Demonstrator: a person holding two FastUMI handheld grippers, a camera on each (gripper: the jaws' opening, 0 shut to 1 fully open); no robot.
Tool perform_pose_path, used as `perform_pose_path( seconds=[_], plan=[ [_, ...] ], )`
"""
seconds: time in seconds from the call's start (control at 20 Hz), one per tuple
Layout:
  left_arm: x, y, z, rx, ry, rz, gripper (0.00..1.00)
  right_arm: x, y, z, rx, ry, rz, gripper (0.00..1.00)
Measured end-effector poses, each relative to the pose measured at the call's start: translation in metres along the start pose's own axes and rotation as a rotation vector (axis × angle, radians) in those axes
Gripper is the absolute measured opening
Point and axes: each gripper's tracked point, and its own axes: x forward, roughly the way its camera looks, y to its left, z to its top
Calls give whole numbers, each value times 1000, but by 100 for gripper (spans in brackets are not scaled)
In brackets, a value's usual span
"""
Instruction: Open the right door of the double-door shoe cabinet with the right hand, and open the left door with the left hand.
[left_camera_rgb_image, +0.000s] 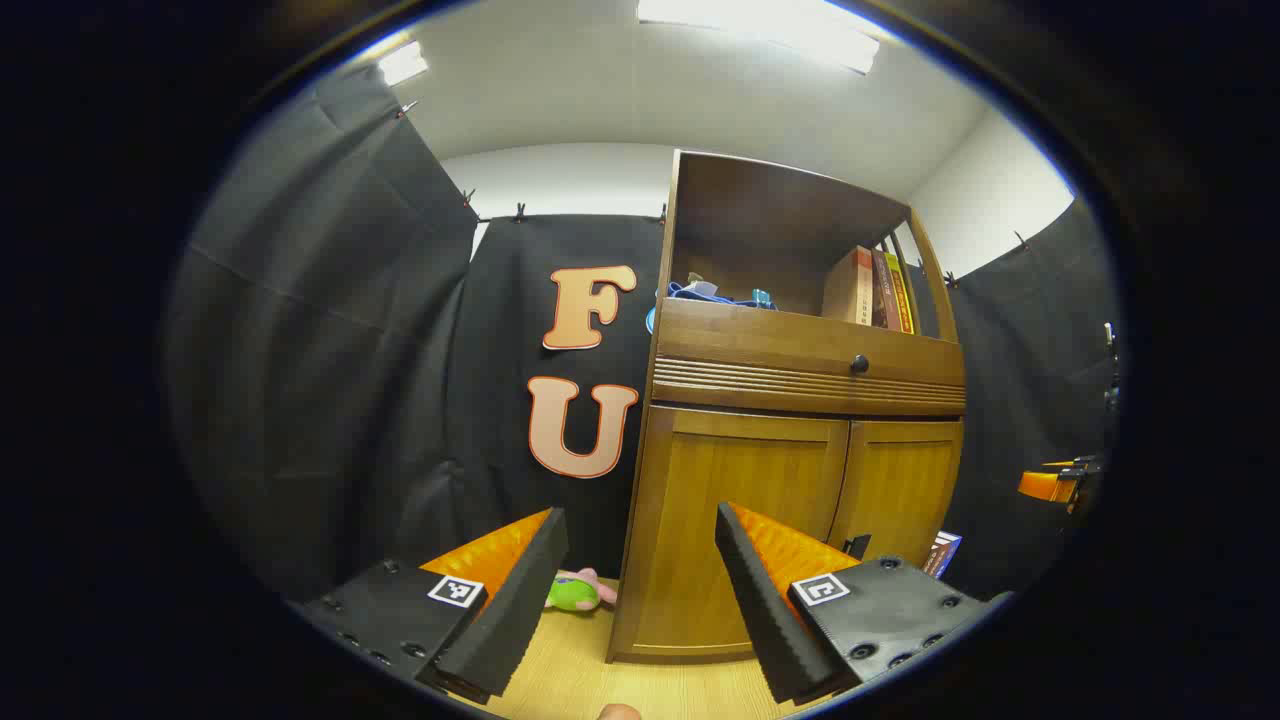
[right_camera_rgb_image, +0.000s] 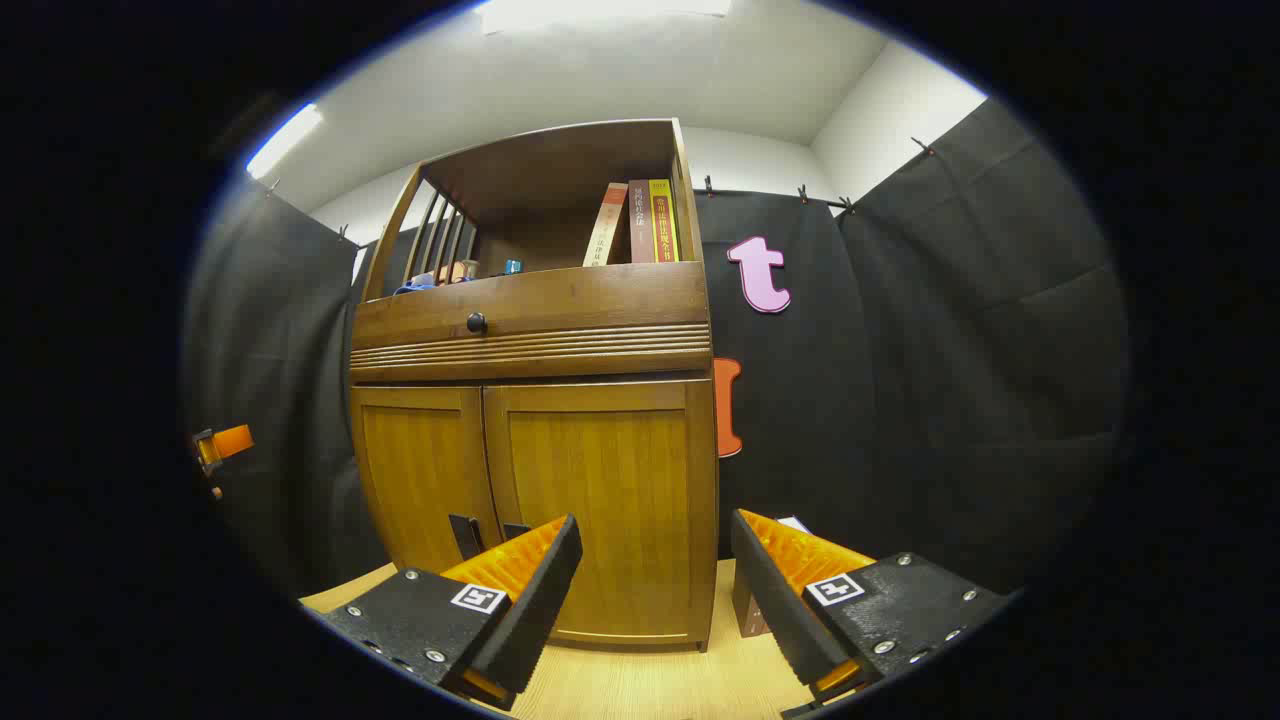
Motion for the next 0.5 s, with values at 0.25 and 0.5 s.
perform_pose_path(
  seconds=[0.25, 0.5],
  plan=[
    [-1, -4, -3, 7, 13, -13, 94, 0, 0, -1, -1, 5, 0, 82],
    [2, -3, 0, 17, 8, 1, 96, 0, 1, -4, -5, 9, 5, 93]
  ],
)
